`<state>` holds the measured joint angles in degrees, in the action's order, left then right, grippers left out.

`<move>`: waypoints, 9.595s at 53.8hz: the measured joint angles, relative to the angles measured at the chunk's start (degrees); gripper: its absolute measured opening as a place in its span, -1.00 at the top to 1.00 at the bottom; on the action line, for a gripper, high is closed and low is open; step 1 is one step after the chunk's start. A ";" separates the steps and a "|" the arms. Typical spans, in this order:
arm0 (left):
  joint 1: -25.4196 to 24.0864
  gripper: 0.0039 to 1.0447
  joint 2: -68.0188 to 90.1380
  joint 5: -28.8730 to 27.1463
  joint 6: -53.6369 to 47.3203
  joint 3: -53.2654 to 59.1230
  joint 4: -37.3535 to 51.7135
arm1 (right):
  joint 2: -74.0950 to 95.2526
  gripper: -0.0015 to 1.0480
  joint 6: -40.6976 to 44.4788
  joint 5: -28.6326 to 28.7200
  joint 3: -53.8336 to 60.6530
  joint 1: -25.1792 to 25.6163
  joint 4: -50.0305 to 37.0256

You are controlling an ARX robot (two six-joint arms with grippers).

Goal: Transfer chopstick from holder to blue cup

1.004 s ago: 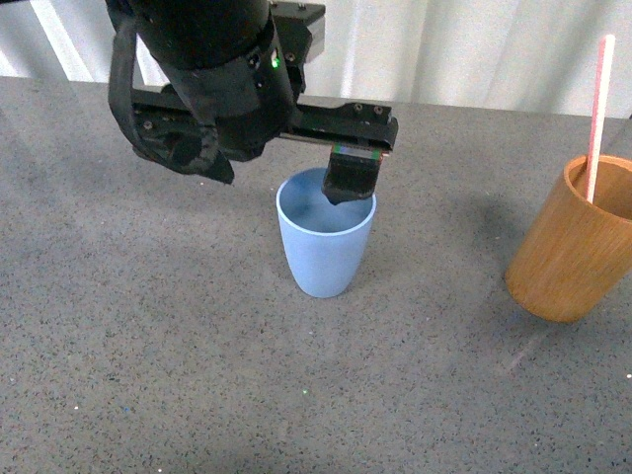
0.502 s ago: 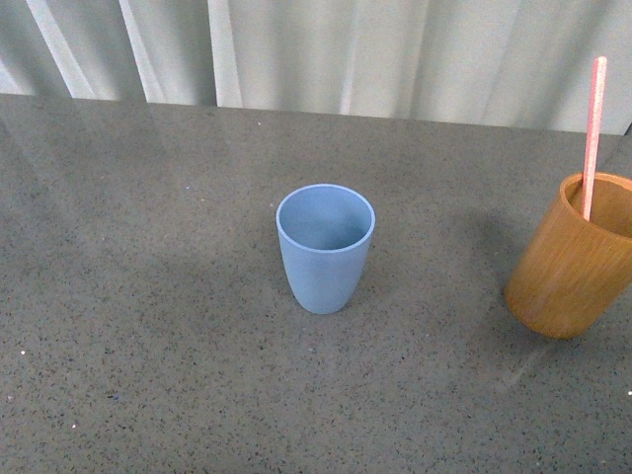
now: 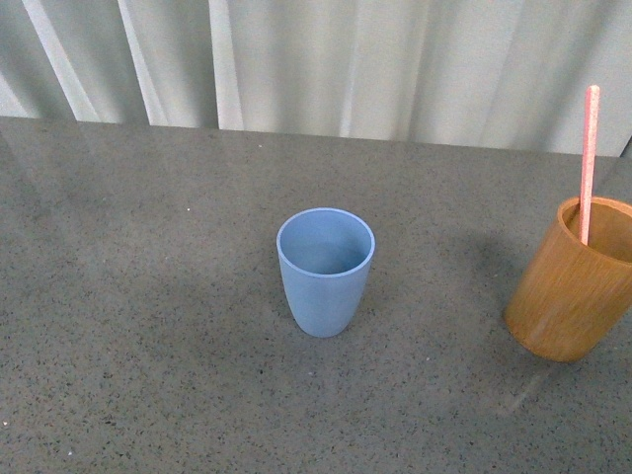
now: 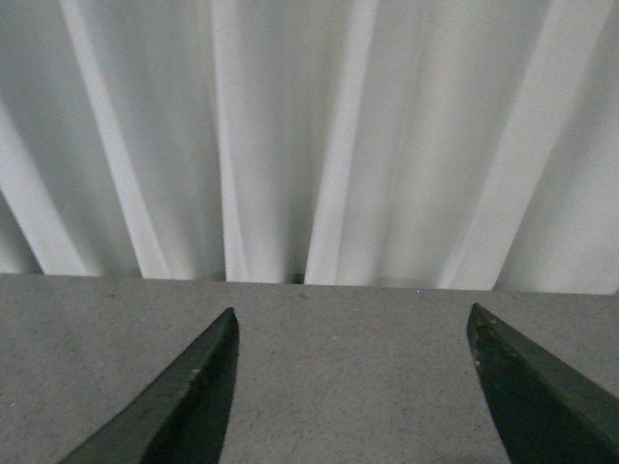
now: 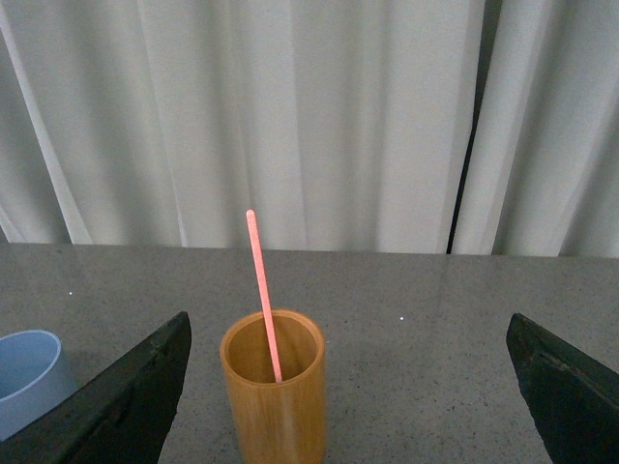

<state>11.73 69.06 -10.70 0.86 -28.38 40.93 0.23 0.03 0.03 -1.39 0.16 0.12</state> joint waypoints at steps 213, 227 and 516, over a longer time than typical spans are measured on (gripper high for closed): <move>-11.63 -0.87 -68.87 10.71 -0.63 27.32 -40.89 | 93.83 -0.81 0.76 5.86 -30.42 -5.14 -44.89; -11.63 -0.87 -68.87 10.71 -0.63 27.32 -40.89 | 100.06 -0.81 0.59 4.83 -34.67 -7.02 -46.01; -11.63 -0.87 -68.94 10.69 -0.63 27.32 -40.89 | 33.88 0.98 -0.07 -0.07 -1.46 -0.26 -30.99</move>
<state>0.10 0.12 -0.01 0.23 -1.06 0.03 34.11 -0.03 -0.03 -2.85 -0.10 -30.87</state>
